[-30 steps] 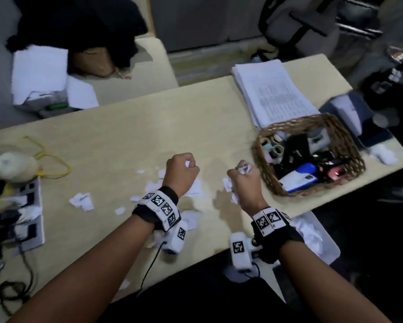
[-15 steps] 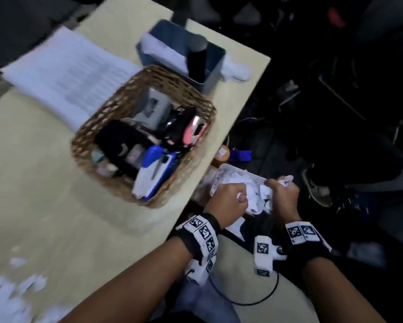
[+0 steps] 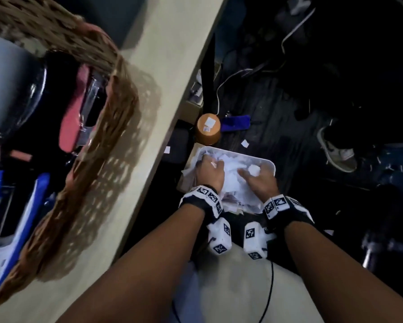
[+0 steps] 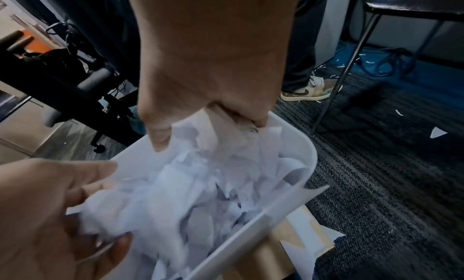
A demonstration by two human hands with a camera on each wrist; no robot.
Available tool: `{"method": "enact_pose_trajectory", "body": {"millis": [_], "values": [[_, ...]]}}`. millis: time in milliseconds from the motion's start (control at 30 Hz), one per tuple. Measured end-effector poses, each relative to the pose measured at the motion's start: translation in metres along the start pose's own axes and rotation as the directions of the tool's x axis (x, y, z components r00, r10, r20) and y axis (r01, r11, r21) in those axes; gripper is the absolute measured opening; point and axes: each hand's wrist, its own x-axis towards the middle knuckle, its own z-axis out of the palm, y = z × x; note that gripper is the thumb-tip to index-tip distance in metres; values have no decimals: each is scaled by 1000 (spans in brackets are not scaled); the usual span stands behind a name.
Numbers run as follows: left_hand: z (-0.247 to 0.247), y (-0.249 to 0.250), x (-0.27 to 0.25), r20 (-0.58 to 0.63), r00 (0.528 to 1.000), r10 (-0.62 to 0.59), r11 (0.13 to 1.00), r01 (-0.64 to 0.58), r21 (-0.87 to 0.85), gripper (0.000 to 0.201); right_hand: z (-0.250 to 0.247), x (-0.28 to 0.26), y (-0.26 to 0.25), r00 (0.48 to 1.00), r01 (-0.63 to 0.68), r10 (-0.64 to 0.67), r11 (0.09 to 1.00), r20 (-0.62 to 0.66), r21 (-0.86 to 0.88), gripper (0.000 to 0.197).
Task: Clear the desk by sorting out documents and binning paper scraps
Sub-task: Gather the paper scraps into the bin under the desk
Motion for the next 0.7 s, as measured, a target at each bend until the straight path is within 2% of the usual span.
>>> {"method": "enact_pose_trajectory", "body": {"millis": [100,167,367,500,567,633,700], "values": [[1,-8,-1,78,992,103,974,-116,193,48,9,5,7,1000,1,-2,997,19,76,47],[-8,-12,-11,112,981,155,953,-179,243,51,7,-4,5,1000,22,-23,998,7,64,42],[-64,-7,-80,203,947,250,918,-298,261,49,-20,-71,-28,972,169,-172,985,-161,-32,36],[-124,11,-152,310,882,355,877,-429,215,40,-33,-146,-81,942,285,-282,958,-182,-13,22],[-160,10,-187,368,842,395,875,-466,128,34,-30,-195,-106,896,416,-408,909,-173,10,13],[-200,-3,-219,387,813,436,866,-495,64,26,-21,-248,-126,822,558,-550,829,-148,23,7],[-241,-27,-250,356,810,465,862,-506,25,22,-4,-298,-140,698,714,-711,700,-87,10,4]]}}
